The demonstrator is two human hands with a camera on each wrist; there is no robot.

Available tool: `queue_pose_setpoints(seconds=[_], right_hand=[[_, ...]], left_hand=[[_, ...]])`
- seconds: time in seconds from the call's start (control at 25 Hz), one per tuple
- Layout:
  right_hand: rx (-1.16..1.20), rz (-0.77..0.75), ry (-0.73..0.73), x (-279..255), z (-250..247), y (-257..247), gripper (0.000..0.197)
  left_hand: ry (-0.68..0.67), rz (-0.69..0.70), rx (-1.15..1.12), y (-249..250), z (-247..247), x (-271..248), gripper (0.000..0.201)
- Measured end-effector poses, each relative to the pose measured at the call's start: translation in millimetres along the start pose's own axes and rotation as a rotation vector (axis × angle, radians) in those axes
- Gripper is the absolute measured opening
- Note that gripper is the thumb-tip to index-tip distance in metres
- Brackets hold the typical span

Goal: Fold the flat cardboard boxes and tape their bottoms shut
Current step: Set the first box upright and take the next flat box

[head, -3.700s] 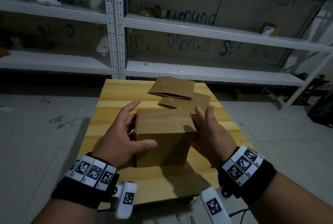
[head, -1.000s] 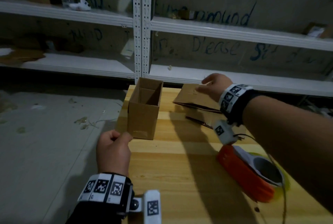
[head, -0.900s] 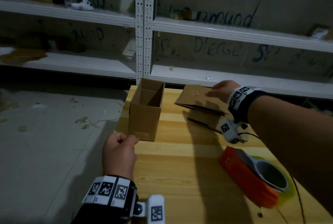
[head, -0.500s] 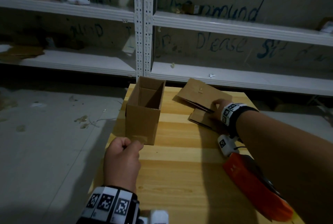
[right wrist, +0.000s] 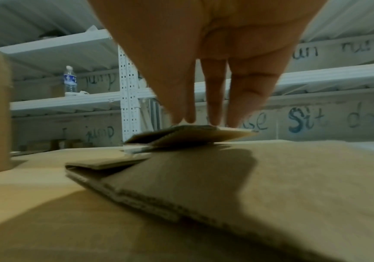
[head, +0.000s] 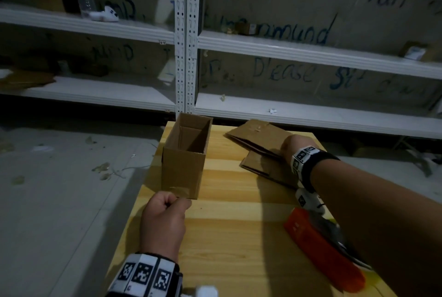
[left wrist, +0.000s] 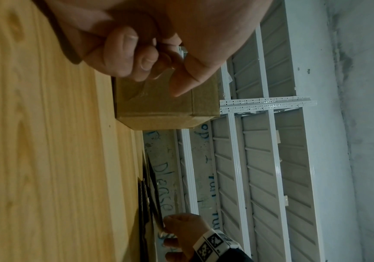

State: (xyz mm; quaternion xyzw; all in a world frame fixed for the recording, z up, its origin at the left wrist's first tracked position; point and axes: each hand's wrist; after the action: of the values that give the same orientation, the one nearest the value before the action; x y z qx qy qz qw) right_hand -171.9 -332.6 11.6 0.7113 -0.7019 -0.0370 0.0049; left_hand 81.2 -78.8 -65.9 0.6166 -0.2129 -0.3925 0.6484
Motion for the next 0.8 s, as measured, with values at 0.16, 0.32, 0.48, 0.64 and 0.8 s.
queue_pose_setpoints(seconds=[0.16,0.32,0.48,0.64,0.8], right_hand=[[-0.071,-0.024,-0.095,1.7,10.5,-2.9,0.063],[-0.076,-0.064,-0.136,11.1,23.4,0.1,0.052],[-0.155,-0.13,-0.119,6.1,21.5,-0.8,0.03],[-0.128,-0.107,0.117,-14.4,-18.0,7.2,0.027],[-0.036,-0.076,0.283,-42.8,-67.5,12.4,0.032]], left_hand=[[-0.018,0.012,0.014,0.1,-3.9,-6.9,0.042],[-0.041,0.047,0.078,1.5,-5.0,-9.2,0.037],[-0.051,0.052,0.072,3.1,0.7,-5.4,0.032],[-0.098,0.04,0.102,4.7,8.1,-10.9,0.028],[-0.122,0.05,0.134,9.0,10.7,-17.3,0.028]])
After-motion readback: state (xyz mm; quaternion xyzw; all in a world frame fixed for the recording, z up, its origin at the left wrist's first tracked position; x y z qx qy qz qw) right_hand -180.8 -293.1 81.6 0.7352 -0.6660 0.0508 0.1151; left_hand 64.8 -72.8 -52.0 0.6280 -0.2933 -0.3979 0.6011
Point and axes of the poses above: each hand's wrist, its own x-axis towards the middle knuckle, its own z-axis out of the palm, y = z × x, and after that the axes turned 1 degree about y, right-handed
